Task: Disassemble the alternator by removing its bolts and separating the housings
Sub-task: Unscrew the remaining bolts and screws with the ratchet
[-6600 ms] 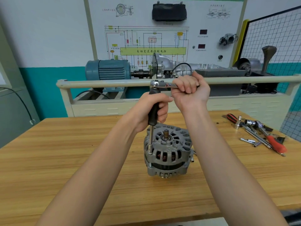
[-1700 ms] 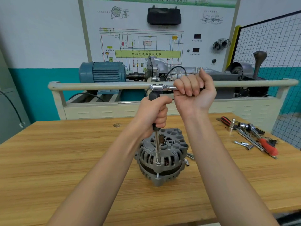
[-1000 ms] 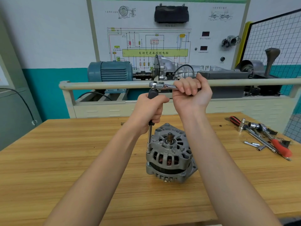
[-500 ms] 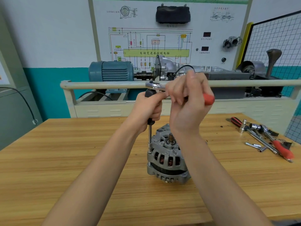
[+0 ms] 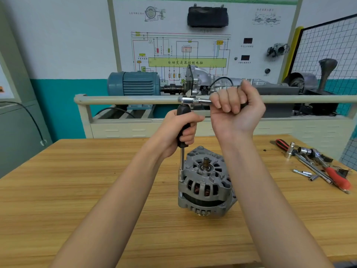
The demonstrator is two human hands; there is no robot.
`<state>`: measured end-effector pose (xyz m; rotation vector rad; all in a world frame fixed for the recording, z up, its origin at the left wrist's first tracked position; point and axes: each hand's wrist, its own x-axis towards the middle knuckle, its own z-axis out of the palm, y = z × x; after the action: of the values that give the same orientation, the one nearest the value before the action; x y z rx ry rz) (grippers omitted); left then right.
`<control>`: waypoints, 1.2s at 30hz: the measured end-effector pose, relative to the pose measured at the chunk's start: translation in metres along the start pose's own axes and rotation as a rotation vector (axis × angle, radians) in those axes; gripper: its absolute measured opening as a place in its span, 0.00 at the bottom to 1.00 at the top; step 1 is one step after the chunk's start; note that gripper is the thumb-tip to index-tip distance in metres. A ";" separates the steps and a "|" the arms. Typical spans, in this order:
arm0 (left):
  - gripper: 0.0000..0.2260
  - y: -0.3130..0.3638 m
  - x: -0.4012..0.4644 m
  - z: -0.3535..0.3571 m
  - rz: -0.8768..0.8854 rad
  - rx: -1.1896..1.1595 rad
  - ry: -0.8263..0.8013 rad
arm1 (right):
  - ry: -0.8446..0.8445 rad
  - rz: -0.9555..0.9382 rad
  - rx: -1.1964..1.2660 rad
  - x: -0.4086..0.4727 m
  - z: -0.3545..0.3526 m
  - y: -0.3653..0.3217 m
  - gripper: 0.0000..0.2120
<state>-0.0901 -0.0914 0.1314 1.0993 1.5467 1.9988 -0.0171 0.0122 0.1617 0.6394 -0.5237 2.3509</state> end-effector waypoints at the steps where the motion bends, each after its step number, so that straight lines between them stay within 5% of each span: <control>1: 0.15 0.000 0.001 -0.001 -0.022 -0.018 -0.016 | 0.039 0.039 0.036 0.006 -0.002 -0.001 0.26; 5: 0.17 -0.003 0.003 0.007 -0.135 -0.103 -0.110 | 0.160 0.163 0.157 0.027 -0.012 -0.001 0.25; 9: 0.25 -0.008 0.007 0.020 -0.214 -0.233 -0.038 | 0.247 0.212 0.190 0.036 -0.020 0.001 0.23; 18: 0.24 -0.005 -0.008 0.017 -0.013 -0.060 0.051 | 0.026 0.150 0.183 0.018 -0.012 0.001 0.17; 20: 0.23 -0.003 -0.008 0.017 0.007 -0.047 0.073 | -0.003 0.139 0.084 0.011 -0.013 0.003 0.13; 24: 0.21 -0.002 -0.009 0.025 0.015 0.055 0.113 | -0.073 0.222 -0.666 -0.009 -0.014 0.022 0.10; 26: 0.18 -0.003 -0.009 0.031 0.019 0.103 0.137 | -0.053 0.208 -0.838 -0.014 -0.012 0.024 0.10; 32: 0.05 0.000 -0.023 0.009 -0.045 0.382 -0.084 | 0.027 0.254 -0.908 -0.016 0.001 0.015 0.10; 34: 0.15 -0.009 -0.029 -0.016 -0.144 0.347 -0.146 | 0.026 0.316 -0.783 -0.016 0.002 0.016 0.11; 36: 0.17 -0.024 -0.031 -0.030 -0.194 0.177 -0.017 | 0.028 0.349 -0.680 -0.016 0.001 0.021 0.12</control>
<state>-0.0975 -0.1242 0.0953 0.9851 1.7751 1.7486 -0.0197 -0.0108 0.1497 0.2026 -1.4287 2.2616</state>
